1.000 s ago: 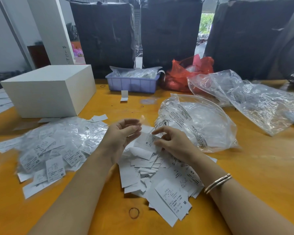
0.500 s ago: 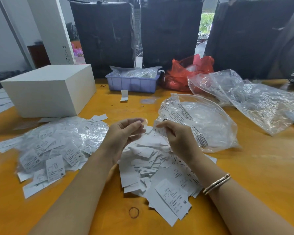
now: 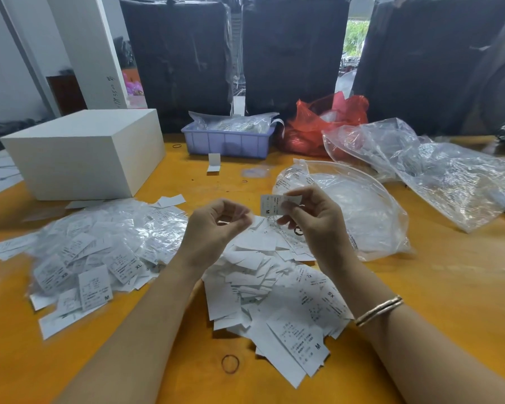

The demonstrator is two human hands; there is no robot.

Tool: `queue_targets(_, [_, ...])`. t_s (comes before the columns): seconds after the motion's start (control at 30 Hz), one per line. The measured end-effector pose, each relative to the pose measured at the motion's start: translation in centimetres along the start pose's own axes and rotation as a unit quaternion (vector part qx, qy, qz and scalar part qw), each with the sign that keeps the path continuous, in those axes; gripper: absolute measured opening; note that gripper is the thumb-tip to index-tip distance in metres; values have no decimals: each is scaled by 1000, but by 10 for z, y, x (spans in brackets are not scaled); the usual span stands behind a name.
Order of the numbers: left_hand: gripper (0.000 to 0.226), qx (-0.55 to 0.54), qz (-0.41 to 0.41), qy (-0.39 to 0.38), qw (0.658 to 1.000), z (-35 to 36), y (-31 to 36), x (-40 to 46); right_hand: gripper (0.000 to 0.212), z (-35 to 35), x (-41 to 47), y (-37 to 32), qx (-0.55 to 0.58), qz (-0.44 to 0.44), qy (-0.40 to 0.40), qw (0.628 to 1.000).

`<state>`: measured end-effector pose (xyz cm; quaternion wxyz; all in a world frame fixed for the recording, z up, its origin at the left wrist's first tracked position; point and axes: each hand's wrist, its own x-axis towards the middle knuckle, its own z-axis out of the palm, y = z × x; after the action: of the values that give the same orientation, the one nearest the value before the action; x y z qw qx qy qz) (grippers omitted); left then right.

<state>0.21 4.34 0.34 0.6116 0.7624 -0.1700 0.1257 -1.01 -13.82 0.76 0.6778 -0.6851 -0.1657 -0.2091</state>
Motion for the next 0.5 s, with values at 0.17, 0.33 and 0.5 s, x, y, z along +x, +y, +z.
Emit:
queue_targets(0.17, [12, 46, 22, -4, 999, 0, 0, -1, 21, 7, -5, -1, -63, -60, 2, 996])
queue_targets(0.33, [13, 57, 20, -9, 998, 1, 0, -2, 10, 11, -9, -1, -137, -121, 3, 983])
queue_targets(0.5, [14, 68, 31, -8, 997, 1, 0, -1, 10, 13, -9, -4, -152, -135, 30, 979])
